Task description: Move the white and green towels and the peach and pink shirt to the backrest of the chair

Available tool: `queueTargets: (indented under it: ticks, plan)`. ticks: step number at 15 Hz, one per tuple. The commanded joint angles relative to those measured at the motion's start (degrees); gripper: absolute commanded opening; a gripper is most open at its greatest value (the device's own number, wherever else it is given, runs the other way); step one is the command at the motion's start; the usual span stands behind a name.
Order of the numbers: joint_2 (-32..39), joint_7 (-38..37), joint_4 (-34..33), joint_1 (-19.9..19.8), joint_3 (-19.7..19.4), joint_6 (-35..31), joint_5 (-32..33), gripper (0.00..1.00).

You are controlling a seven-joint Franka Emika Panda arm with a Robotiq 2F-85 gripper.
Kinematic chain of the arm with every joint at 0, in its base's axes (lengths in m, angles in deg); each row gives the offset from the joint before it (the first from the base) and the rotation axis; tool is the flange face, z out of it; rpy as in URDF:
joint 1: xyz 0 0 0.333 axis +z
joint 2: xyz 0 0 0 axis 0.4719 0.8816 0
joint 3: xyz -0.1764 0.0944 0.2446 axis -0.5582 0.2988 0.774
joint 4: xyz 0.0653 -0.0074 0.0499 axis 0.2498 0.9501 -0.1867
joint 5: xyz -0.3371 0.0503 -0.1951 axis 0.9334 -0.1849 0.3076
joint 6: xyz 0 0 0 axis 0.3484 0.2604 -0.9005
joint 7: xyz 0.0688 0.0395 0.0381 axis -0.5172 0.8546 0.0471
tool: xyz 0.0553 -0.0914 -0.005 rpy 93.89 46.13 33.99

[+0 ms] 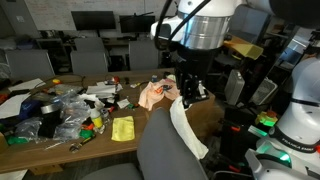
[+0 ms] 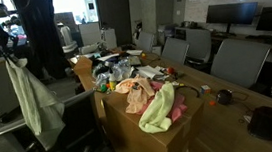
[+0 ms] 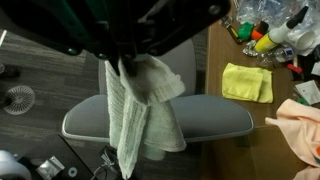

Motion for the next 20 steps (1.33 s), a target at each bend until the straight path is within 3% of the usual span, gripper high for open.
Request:
queueTargets:
  ticks: [1,11,16,20]
  plan:
    - [5.1,-5.2,-4.3,-0.5,-1.2,-1.5,-5.8,0.01]
    - [-0.3,-14.5,5.9,-2.4,-2.8,-27.3,-12.4,0.01]
    - [-1.4,-22.5,11.6,-4.3,-0.8,-44.1,-9.2,0.01]
    - [-2.3,-30.1,15.7,-11.2,4.5,-57.1,-2.6,0.01]
